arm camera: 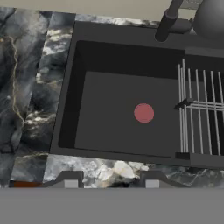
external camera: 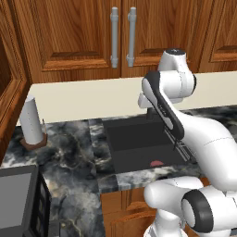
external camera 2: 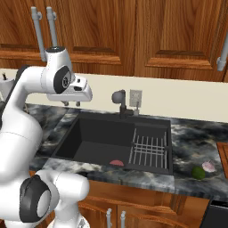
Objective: Open the cabinet. Place the bowl and condiment on the counter. Then place the lime and garlic on the cutting board.
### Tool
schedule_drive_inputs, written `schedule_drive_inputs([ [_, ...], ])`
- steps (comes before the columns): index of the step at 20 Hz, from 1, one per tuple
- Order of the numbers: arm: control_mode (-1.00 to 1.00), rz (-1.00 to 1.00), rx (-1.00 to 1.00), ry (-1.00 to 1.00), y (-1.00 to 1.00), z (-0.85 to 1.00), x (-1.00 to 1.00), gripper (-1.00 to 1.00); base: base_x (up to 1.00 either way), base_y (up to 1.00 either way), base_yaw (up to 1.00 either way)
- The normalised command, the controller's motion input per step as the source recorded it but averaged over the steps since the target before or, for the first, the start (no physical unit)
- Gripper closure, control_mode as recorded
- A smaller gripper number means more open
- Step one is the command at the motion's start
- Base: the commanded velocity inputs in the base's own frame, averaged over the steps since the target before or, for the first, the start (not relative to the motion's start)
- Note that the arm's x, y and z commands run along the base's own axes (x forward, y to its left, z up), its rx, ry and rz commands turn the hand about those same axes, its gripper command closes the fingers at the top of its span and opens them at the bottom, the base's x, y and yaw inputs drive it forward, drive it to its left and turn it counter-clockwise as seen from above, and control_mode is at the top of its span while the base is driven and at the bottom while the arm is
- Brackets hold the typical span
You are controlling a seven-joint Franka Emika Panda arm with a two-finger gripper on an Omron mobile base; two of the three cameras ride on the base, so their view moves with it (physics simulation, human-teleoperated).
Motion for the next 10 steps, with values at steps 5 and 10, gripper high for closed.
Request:
schedule_drive_inputs([
  [5, -1.0, 0.0, 0.0, -0.02, 0.0, 0.0, 0.0, -1.0, 0.0, 0.0, 0.0],
  [10, -1.0, -0.01, 0.0, -0.17, -0.05, 0.0, -0.19, -1.0, 0.0, 0.0, 0.0],
])
